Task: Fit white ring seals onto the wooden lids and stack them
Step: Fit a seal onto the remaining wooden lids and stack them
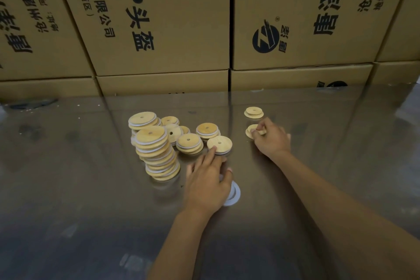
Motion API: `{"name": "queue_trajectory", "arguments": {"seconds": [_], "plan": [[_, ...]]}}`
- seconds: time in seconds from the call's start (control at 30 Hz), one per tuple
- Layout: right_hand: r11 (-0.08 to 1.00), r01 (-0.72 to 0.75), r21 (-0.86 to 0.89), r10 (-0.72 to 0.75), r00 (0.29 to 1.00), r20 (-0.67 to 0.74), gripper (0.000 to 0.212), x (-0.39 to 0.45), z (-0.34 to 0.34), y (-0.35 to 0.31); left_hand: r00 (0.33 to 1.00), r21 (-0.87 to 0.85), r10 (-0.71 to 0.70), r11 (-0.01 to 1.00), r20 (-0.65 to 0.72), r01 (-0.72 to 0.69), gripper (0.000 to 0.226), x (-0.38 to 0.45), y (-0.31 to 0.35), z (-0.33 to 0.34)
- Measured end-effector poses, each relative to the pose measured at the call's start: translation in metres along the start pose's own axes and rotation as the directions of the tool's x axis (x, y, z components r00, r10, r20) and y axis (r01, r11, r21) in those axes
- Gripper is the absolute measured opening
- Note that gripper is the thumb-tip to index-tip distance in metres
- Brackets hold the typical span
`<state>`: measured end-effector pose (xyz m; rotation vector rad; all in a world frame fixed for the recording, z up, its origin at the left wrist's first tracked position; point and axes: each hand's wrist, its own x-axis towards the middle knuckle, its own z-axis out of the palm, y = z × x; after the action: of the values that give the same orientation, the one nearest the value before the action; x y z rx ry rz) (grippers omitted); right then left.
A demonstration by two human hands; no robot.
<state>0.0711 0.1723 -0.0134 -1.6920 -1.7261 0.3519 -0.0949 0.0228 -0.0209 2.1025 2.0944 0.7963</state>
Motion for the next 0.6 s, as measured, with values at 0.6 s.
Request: {"name": "queue_trajectory", "arguments": {"seconds": [0.6], "plan": [[0.837, -0.098, 0.539, 0.013, 0.987, 0.16, 0.028, -0.08, -0.048, 0.012, 0.99, -0.185, 0.07, 0.982, 0.124, -0.047, 0.025, -0.019, -0.002, -0.032]]}}
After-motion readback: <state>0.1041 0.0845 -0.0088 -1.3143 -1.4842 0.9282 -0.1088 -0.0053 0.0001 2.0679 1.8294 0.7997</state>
